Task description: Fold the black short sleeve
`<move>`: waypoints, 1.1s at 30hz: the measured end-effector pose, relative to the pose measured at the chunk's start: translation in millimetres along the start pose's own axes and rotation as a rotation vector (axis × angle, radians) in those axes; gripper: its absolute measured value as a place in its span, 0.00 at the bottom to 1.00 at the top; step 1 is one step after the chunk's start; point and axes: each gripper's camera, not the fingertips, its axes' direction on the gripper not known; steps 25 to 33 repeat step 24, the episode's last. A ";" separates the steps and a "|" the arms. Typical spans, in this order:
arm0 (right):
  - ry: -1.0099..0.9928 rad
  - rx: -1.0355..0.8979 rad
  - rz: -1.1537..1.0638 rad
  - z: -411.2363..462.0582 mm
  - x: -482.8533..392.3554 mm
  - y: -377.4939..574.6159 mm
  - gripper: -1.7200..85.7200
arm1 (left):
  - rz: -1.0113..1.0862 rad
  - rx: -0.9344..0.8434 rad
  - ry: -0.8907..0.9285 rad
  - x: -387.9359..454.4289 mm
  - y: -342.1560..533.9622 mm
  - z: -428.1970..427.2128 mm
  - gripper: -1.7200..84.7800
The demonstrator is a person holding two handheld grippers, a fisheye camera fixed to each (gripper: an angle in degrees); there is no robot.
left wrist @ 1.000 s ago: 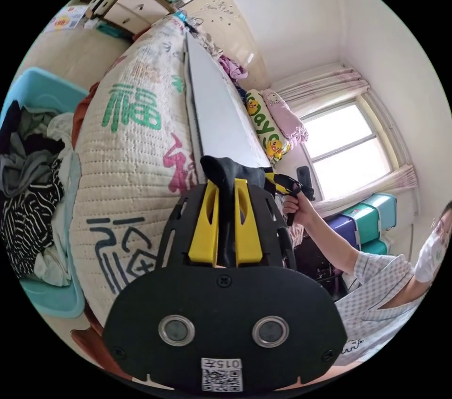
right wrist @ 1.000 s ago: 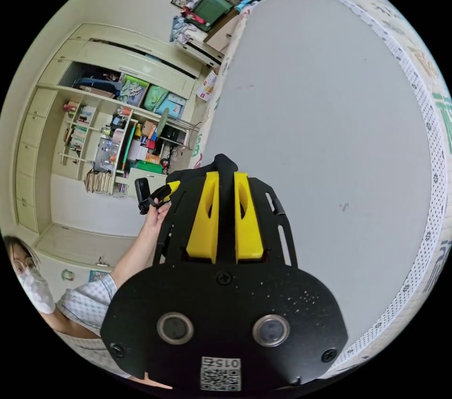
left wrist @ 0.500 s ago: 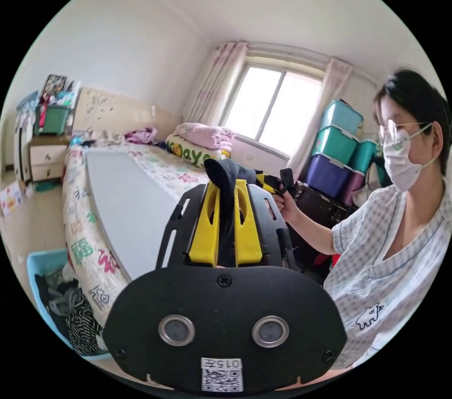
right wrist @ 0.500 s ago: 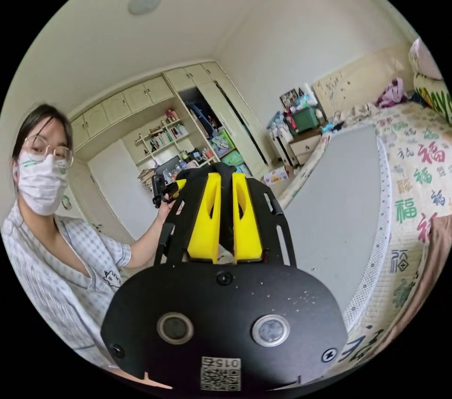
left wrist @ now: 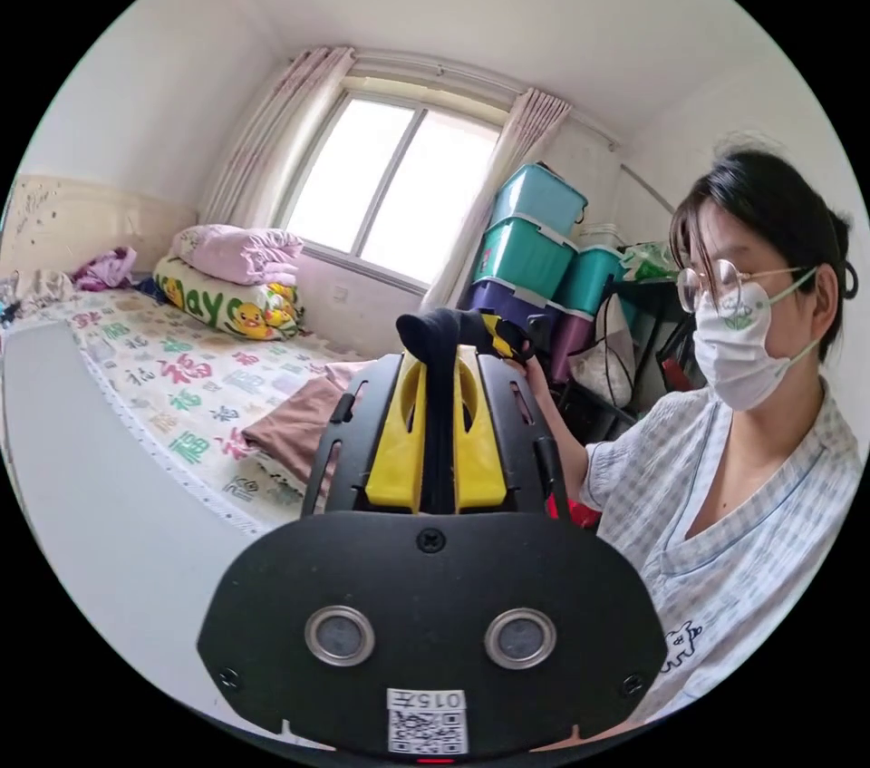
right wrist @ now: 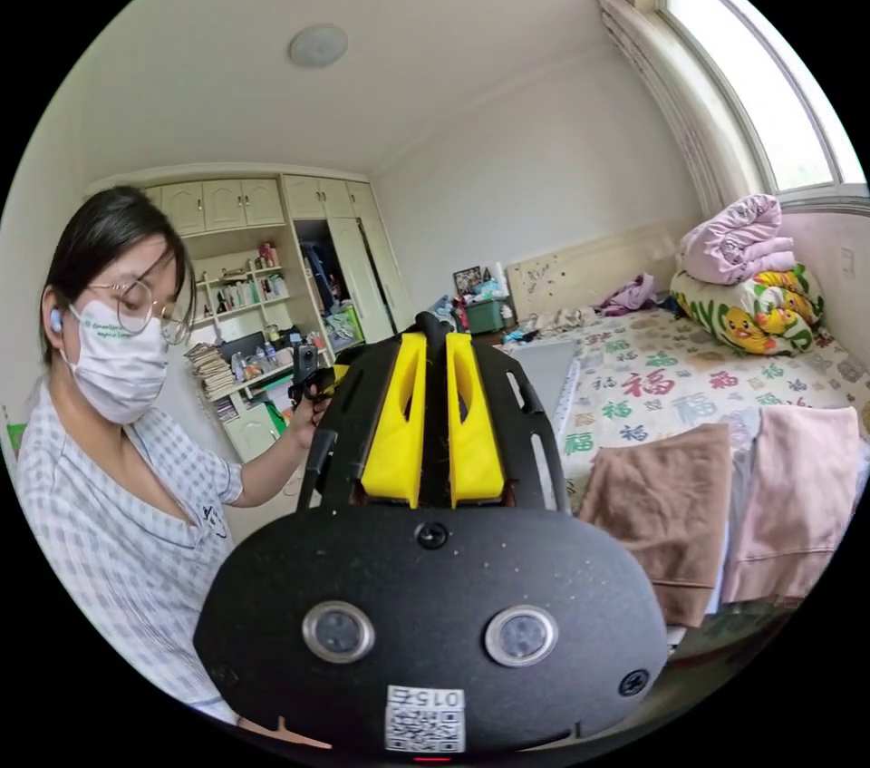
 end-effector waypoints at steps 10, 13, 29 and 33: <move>0.524 -0.449 0.266 163.5 281.6 -154.8 0.08 | -0.420 -0.171 -0.398 -229.8 -22.6 236.6 0.08; 0.636 -0.410 0.455 175.2 344.4 -147.4 0.05 | -0.478 -0.191 -0.474 -243.7 11.9 262.2 0.08; 0.847 -0.099 0.992 -2.8 420.4 39.7 0.12 | -0.152 -0.605 -0.284 -171.0 72.8 412.0 0.08; 0.847 -0.099 0.992 -2.8 420.4 39.7 0.12 | -0.152 -0.605 -0.284 -171.0 72.8 412.0 0.08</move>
